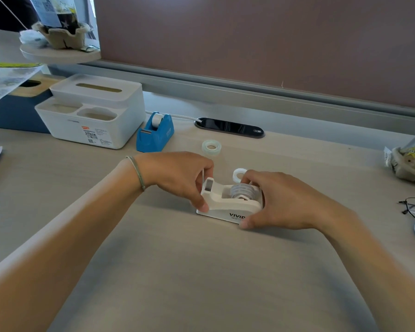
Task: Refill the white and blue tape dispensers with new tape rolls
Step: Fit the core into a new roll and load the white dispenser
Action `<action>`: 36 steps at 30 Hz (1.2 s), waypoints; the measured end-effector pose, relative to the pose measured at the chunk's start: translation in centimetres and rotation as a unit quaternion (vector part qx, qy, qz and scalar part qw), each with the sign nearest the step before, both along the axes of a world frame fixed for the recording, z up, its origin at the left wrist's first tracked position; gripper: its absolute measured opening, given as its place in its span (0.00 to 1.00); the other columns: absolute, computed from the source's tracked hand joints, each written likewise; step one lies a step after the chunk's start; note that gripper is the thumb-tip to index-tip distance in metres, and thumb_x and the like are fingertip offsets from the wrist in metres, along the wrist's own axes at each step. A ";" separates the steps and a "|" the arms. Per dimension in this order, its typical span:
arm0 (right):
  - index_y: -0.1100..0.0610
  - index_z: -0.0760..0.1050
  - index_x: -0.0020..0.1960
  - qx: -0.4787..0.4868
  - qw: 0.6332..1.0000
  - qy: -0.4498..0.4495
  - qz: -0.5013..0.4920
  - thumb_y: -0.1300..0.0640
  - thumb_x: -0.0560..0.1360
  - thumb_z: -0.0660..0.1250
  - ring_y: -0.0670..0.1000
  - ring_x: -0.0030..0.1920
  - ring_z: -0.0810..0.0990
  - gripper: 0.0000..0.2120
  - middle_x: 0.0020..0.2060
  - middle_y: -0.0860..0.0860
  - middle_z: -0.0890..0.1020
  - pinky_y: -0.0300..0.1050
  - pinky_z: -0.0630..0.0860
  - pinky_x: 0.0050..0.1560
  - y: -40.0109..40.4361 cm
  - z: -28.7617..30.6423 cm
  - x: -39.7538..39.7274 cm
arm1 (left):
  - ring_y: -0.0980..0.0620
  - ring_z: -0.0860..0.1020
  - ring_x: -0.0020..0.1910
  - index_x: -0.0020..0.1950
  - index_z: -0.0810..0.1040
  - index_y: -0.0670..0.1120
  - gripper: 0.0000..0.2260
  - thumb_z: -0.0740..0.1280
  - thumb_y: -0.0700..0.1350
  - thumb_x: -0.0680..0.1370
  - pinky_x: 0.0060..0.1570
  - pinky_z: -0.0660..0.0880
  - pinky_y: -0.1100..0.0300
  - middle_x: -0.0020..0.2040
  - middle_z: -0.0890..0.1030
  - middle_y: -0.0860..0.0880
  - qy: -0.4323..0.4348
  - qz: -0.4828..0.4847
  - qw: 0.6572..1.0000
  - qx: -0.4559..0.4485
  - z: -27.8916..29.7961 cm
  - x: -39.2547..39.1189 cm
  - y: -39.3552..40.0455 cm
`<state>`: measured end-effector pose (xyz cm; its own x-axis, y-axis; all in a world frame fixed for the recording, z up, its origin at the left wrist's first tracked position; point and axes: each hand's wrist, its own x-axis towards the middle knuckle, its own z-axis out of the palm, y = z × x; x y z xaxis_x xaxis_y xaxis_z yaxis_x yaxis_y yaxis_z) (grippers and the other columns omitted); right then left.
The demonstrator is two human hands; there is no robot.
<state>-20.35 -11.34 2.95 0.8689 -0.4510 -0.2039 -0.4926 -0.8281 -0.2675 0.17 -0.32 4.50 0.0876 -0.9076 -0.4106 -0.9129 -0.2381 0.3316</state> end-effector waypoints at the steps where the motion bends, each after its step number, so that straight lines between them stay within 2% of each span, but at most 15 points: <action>1: 0.42 0.70 0.56 0.001 1.000 -0.005 -0.001 0.36 0.61 0.78 0.48 0.49 0.79 0.29 0.51 0.40 0.80 0.50 0.78 0.50 -0.1 0.0 0.0 | 0.49 0.80 0.49 0.56 0.75 0.49 0.24 0.79 0.56 0.67 0.51 0.78 0.53 0.49 0.82 0.50 -0.014 -0.006 1.000 -0.012 0.1 -0.3 0.0; 3: 0.42 0.73 0.56 0.008 1.000 -0.014 -0.012 0.37 0.60 0.79 0.47 0.47 0.79 0.29 0.48 0.40 0.81 0.47 0.77 0.47 -0.6 0.1 -0.1 | 0.49 0.81 0.48 0.51 0.77 0.49 0.21 0.80 0.57 0.66 0.52 0.79 0.50 0.46 0.83 0.51 -0.017 -0.009 0.999 -0.031 0.4 -0.6 0.1; 5: 0.43 0.76 0.55 0.024 0.999 -0.024 -0.025 0.39 0.60 0.81 0.46 0.45 0.80 0.27 0.45 0.41 0.82 0.47 0.78 0.46 -1.1 0.4 -0.5 | 0.51 0.81 0.49 0.50 0.78 0.50 0.20 0.79 0.58 0.67 0.52 0.79 0.51 0.46 0.82 0.53 -0.016 -0.005 0.999 -0.045 0.8 -0.8 0.2; 8: 0.45 0.78 0.55 0.034 0.998 -0.040 -0.037 0.41 0.61 0.82 0.43 0.45 0.80 0.26 0.45 0.41 0.83 0.45 0.78 0.45 -2.0 1.0 -1.3 | 0.55 0.81 0.51 0.55 0.81 0.52 0.21 0.78 0.59 0.67 0.53 0.78 0.59 0.48 0.80 0.58 -0.005 0.025 0.995 -0.100 1.1 -1.2 0.2; 11: 0.45 0.79 0.54 0.022 0.994 -0.086 -0.060 0.42 0.60 0.82 0.42 0.44 0.80 0.26 0.44 0.40 0.83 0.42 0.76 0.41 -3.5 2.0 -2.3 | 0.59 0.82 0.51 0.56 0.82 0.52 0.19 0.79 0.55 0.68 0.53 0.77 0.65 0.51 0.83 0.58 0.031 0.067 0.975 -0.208 0.4 -2.1 -0.3; 14: 0.46 0.81 0.53 0.019 0.987 -0.132 -0.091 0.42 0.59 0.82 0.44 0.43 0.82 0.25 0.44 0.41 0.85 0.46 0.79 0.43 -5.2 3.0 -3.9 | 0.65 0.81 0.49 0.58 0.83 0.52 0.19 0.79 0.52 0.68 0.45 0.74 0.76 0.51 0.84 0.59 0.093 0.110 0.947 -0.287 -0.5 -3.8 -1.6; 15: 0.46 0.81 0.52 0.020 0.984 -0.147 -0.100 0.42 0.58 0.82 0.44 0.42 0.82 0.24 0.43 0.42 0.85 0.46 0.79 0.43 -5.7 3.2 -4.5 | 0.67 0.81 0.49 0.58 0.82 0.52 0.19 0.79 0.51 0.68 0.44 0.74 0.77 0.50 0.83 0.60 0.109 0.118 0.940 -0.301 -0.7 -4.4 -2.3; 18: 0.48 0.82 0.49 0.007 0.974 -0.186 -0.131 0.44 0.58 0.82 0.46 0.42 0.82 0.23 0.42 0.43 0.85 0.46 0.77 0.41 -7.5 3.6 -6.5 | 0.65 0.81 0.47 0.60 0.81 0.53 0.23 0.81 0.49 0.66 0.47 0.79 0.66 0.48 0.81 0.64 0.147 0.124 0.927 -0.322 -1.3 -6.2 -5.2; 20: 0.48 0.82 0.49 -0.002 0.966 -0.210 -0.153 0.45 0.58 0.83 0.45 0.41 0.80 0.22 0.42 0.43 0.84 0.44 0.73 0.40 -8.9 3.3 -7.7 | 0.59 0.83 0.43 0.57 0.81 0.53 0.23 0.82 0.49 0.64 0.43 0.80 0.61 0.49 0.83 0.60 0.159 0.132 0.919 -0.337 -1.8 -7.4 -7.5; 22: 0.47 0.82 0.52 -0.012 0.956 -0.232 -0.178 0.46 0.58 0.83 0.45 0.42 0.79 0.24 0.45 0.42 0.83 0.41 0.70 0.40 -10.3 2.6 -8.8 | 0.59 0.84 0.40 0.55 0.82 0.53 0.22 0.82 0.50 0.63 0.42 0.80 0.61 0.49 0.86 0.57 0.144 0.139 0.915 -0.349 -2.2 -8.7 -9.8; 25: 0.46 0.82 0.55 0.000 0.939 -0.262 -0.222 0.48 0.60 0.83 0.47 0.45 0.80 0.25 0.49 0.44 0.83 0.44 0.75 0.46 -12.1 1.2 -10.4 | 0.61 0.85 0.40 0.52 0.84 0.52 0.19 0.82 0.50 0.63 0.46 0.79 0.62 0.48 0.86 0.58 0.136 0.147 0.913 -0.356 -2.2 -10.3 -12.9; 28: 0.46 0.81 0.60 0.011 0.907 -0.314 -0.279 0.53 0.63 0.82 0.49 0.47 0.82 0.26 0.50 0.45 0.85 0.46 0.78 0.50 -13.2 0.1 -11.7 | 0.59 0.83 0.45 0.55 0.86 0.52 0.21 0.81 0.52 0.63 0.48 0.77 0.63 0.50 0.87 0.58 0.135 0.153 0.911 -0.358 -2.2 -11.8 -16.0; 32: 0.49 0.78 0.68 0.004 0.861 -0.374 -0.345 0.55 0.67 0.80 0.51 0.53 0.83 0.30 0.57 0.47 0.85 0.46 0.77 0.56 -14.9 -1.6 -12.2 | 0.60 0.79 0.47 0.56 0.87 0.50 0.22 0.81 0.50 0.64 0.44 0.69 0.70 0.53 0.87 0.56 0.151 0.171 0.900 -0.370 -2.6 -13.7 -19.9; 34: 0.49 0.77 0.69 0.020 0.842 -0.395 -0.366 0.57 0.69 0.78 0.51 0.56 0.83 0.30 0.60 0.47 0.85 0.50 0.78 0.60 -15.6 -2.2 -12.6 | 0.61 0.78 0.48 0.56 0.87 0.50 0.21 0.81 0.49 0.64 0.46 0.69 0.69 0.55 0.87 0.56 0.150 0.170 0.901 -0.371 -2.9 -14.5 -21.6; 36: 0.47 0.79 0.67 0.046 0.832 -0.407 -0.375 0.61 0.70 0.74 0.48 0.54 0.84 0.27 0.56 0.45 0.86 0.50 0.80 0.59 -16.1 -2.9 -13.1 | 0.60 0.78 0.49 0.57 0.87 0.50 0.21 0.81 0.49 0.65 0.48 0.69 0.68 0.55 0.87 0.55 0.143 0.171 0.903 -0.368 -3.3 -15.2 -23.0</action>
<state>-33.43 -27.46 0.03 0.2180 -0.9431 0.2510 -0.4864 -0.3280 -0.8098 -15.04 -23.30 1.24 0.4000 -0.8840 0.2418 -0.6795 -0.1090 0.7255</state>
